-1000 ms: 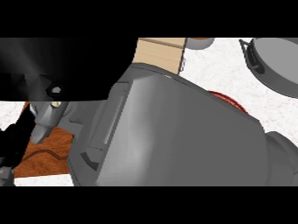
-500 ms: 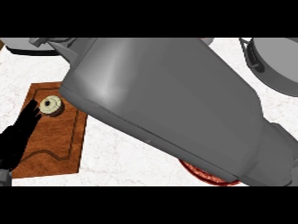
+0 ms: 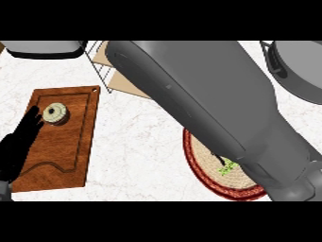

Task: Pick the squash from the placemat and place it in the tiered shelf

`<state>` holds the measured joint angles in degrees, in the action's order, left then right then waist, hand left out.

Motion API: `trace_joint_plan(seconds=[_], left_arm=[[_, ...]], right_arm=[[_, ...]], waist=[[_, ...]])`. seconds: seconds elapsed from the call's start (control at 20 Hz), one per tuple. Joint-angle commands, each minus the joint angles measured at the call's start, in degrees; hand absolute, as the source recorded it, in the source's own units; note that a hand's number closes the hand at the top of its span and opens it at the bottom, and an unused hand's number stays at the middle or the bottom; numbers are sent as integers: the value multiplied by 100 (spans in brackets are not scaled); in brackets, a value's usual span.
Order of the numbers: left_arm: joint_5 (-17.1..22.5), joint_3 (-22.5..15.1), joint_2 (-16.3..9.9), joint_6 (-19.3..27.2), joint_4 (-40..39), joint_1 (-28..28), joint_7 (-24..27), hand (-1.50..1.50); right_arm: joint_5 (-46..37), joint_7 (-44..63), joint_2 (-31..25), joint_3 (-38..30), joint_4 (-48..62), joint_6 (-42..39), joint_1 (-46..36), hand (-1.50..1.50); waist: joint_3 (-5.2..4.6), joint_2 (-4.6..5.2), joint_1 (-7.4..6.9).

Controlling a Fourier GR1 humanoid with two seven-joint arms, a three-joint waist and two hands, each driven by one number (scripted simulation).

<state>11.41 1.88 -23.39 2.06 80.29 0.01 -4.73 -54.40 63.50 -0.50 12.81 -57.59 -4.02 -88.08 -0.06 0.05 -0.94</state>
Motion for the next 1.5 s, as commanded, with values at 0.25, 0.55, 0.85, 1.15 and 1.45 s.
trace_joint_plan(seconds=[0.25,0.55,0.85,1.15,1.45], left_arm=[[174,232,-159,-382,39,364,258,0],[-112,125,142,51,126,-94,-149,0],[-66,241,108,-170,14,-20,-18,0],[-125,207,168,-220,24,160,114,0],[-237,273,232,-71,-155,-59,88,0]], right_arm=[[-436,490,-134,-688,613,950,361,150],[-551,-105,-61,-691,851,493,434,-150],[-406,-550,-154,-982,717,1089,586,-150],[88,-69,46,-1096,150,1920,799,-150],[526,-181,48,-1545,-872,1916,961,-150]], waist=[[-1,8,-67],[4,-5,40],[4,-3,44],[4,-19,4],[7,-34,139]])
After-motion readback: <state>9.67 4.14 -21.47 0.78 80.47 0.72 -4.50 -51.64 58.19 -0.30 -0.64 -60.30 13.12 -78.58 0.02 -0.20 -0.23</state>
